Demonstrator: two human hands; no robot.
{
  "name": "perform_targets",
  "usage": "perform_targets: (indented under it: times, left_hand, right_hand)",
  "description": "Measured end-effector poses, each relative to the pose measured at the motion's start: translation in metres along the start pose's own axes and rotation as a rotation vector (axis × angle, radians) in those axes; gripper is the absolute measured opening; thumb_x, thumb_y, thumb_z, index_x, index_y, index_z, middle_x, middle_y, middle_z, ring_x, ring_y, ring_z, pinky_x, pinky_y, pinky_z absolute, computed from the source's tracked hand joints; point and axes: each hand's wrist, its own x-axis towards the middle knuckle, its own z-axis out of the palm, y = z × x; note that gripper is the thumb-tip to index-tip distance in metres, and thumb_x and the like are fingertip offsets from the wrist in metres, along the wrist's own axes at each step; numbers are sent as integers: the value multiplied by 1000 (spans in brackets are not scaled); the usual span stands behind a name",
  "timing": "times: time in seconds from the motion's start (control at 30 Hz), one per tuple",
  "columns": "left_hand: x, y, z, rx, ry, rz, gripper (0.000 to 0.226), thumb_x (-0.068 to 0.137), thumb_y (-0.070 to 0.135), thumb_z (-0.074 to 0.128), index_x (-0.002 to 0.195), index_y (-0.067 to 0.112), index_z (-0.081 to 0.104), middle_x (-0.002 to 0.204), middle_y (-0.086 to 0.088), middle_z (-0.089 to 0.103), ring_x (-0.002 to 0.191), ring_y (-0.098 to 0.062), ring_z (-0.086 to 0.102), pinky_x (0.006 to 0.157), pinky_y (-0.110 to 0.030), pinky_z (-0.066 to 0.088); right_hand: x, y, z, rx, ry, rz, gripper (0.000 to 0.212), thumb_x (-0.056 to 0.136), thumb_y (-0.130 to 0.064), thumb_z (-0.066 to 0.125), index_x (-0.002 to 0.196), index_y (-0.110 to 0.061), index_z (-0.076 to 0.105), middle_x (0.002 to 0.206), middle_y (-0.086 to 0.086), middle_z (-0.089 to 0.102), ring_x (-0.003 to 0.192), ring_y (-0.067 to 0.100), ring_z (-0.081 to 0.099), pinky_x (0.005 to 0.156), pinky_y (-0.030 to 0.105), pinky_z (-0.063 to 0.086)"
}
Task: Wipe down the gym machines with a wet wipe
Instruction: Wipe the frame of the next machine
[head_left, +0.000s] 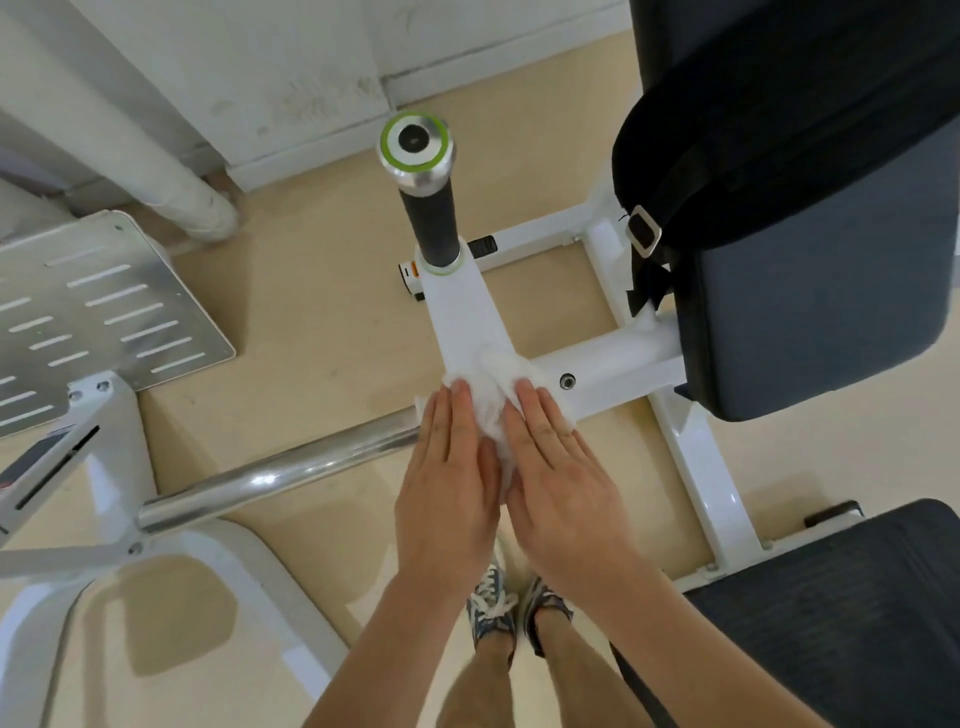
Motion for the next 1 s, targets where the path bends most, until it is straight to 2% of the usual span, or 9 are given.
perform_targets:
  times: [0.17, 0.33, 0.47, 0.6, 0.67, 0.8, 0.9, 0.97, 1.0]
  left_hand:
    - [-19, 0, 2, -134, 43, 0, 54, 97, 41, 29, 147, 23, 38, 149, -1, 42, 141, -14, 31, 106, -28, 37]
    - [-13, 3, -1, -57, 82, 42, 51, 95, 31, 33, 142, 14, 43, 135, -10, 50, 124, -26, 45, 93, -25, 35]
    - [-4, 6, 0, -33, 26, 18, 61, 90, 28, 28, 149, 12, 31, 126, -15, 49, 112, -31, 48, 84, -33, 45]
    - [5, 13, -5, -67, -68, -6, 77, 90, 15, 47, 154, 17, 4, 133, -10, 40, 106, -28, 53, 74, -35, 47]
    - [11, 11, -6, -96, -59, -11, 79, 92, 21, 48, 154, 20, -1, 134, -6, 40, 108, -24, 51, 78, -31, 45]
    - [12, 18, -6, -50, 22, -9, 68, 90, 37, 23, 154, 17, 9, 136, -9, 43, 113, -26, 50, 82, -33, 44]
    - [13, 28, -2, 214, 54, -34, 68, 89, 42, 14, 153, 20, 7, 151, -11, 27, 139, -28, 27, 106, -35, 34]
    - [14, 31, 3, 309, 129, -17, 61, 90, 34, 19, 149, 20, 20, 153, -16, 23, 143, -32, 20, 113, -34, 27]
    - [14, 30, 6, 310, 207, 20, 52, 92, 26, 27, 143, 18, 36, 150, -18, 31, 141, -34, 28, 112, -33, 29]
  right_hand:
    - [-19, 8, -3, 9, 93, -97, 45, 95, -21, 40, 133, -4, 56, 144, 11, 49, 137, 27, 41, 97, 51, 49]
    - [10, 17, 4, -169, 5, -228, 49, 101, -25, 35, 143, -1, 42, 154, 16, 32, 146, 28, 21, 112, 46, 36]
    - [12, 29, -2, -318, 32, -423, 47, 98, -28, 41, 135, -3, 53, 145, 15, 47, 140, 28, 37, 110, 45, 38]
    - [27, 38, -4, -283, 121, -545, 42, 99, -27, 38, 123, -6, 64, 134, 12, 58, 132, 25, 48, 107, 43, 41]
    - [31, 37, 0, -249, 141, -528, 44, 99, -28, 36, 127, -6, 62, 138, 11, 55, 134, 24, 46, 109, 41, 38]
    - [36, 47, 8, -145, 243, -524, 42, 95, -24, 45, 128, -4, 61, 140, 12, 53, 136, 25, 44, 107, 44, 40]
    - [36, 65, 8, 21, 237, -572, 39, 97, -21, 45, 128, -3, 61, 140, 13, 53, 136, 26, 44, 102, 47, 45]
    - [38, 80, 8, 99, 248, -656, 37, 95, -19, 46, 124, -4, 63, 138, 11, 55, 134, 23, 47, 103, 42, 47]
    - [38, 86, 9, 150, 259, -684, 36, 94, -18, 48, 122, -4, 65, 136, 10, 57, 132, 21, 49, 102, 38, 47]
